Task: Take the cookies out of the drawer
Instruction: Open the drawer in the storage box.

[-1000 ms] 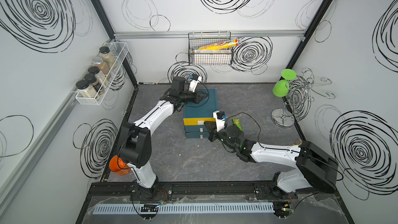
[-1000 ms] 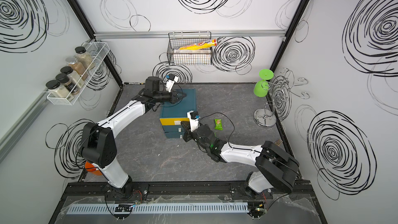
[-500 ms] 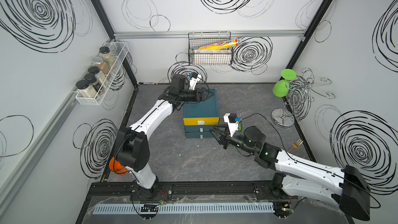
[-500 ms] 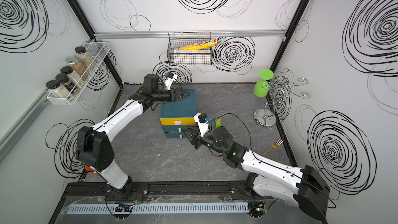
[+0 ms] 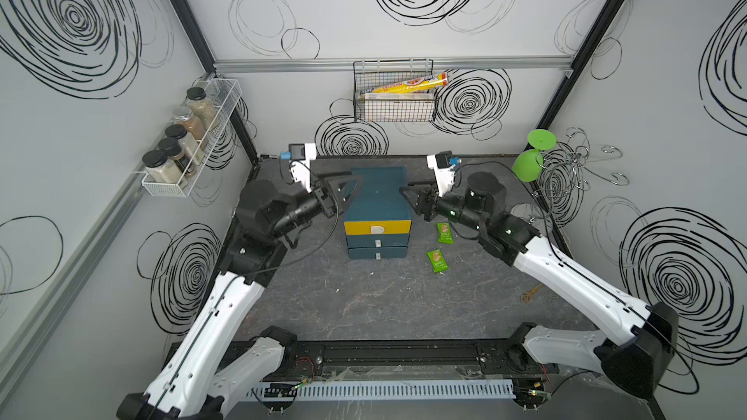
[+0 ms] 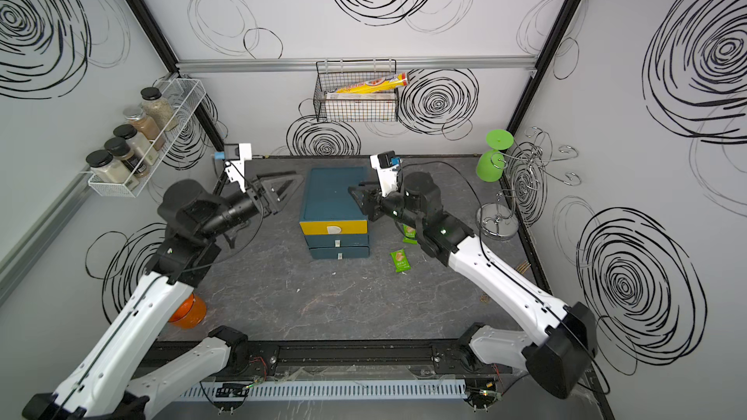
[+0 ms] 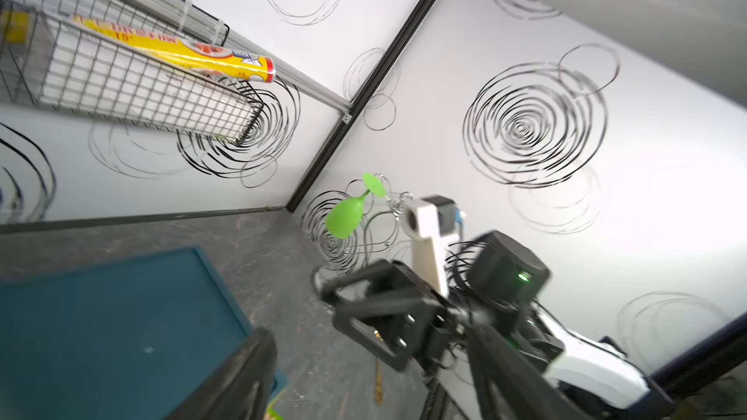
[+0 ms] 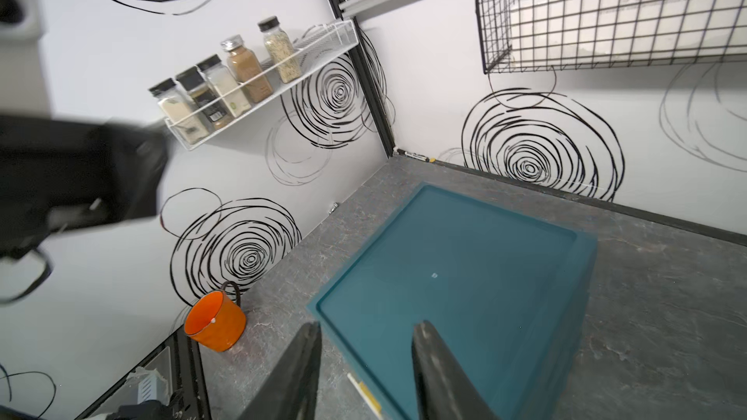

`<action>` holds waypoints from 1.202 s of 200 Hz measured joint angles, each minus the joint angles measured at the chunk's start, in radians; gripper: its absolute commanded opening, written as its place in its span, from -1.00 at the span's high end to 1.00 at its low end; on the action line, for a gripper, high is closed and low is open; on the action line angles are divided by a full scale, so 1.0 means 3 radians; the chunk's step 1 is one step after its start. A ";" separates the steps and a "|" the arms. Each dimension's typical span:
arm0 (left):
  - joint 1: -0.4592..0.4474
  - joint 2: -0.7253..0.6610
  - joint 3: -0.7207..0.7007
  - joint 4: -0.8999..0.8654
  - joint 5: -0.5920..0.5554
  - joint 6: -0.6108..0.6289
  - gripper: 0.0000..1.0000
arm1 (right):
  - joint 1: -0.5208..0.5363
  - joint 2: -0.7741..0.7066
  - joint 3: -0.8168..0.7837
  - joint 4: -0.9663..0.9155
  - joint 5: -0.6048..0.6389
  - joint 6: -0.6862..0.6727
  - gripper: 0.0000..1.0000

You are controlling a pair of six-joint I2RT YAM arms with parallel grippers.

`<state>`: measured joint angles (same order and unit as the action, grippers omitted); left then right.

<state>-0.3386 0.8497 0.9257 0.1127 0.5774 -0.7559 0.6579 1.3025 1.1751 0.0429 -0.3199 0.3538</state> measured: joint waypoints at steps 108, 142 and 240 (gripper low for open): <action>-0.1553 -0.0412 -0.2391 0.1322 -0.1587 -0.0899 -0.29 | -0.0224 0.1272 0.0548 -0.0028 -0.1225 0.0050 0.69; -0.1555 -0.0212 -0.2538 0.1568 -0.1901 -0.0912 -0.28 | -0.0239 0.1315 0.0610 -0.0121 -0.1253 -0.0010 0.69; -0.1811 0.0918 -0.2682 0.2553 -0.2697 -0.1354 -0.22 | -0.0272 0.1424 0.0752 -0.0219 -0.1258 -0.0123 0.70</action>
<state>-0.8818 1.1252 0.1211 0.8787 -0.2317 -1.1622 0.5762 1.7298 1.4006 -0.0227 -0.6971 0.3168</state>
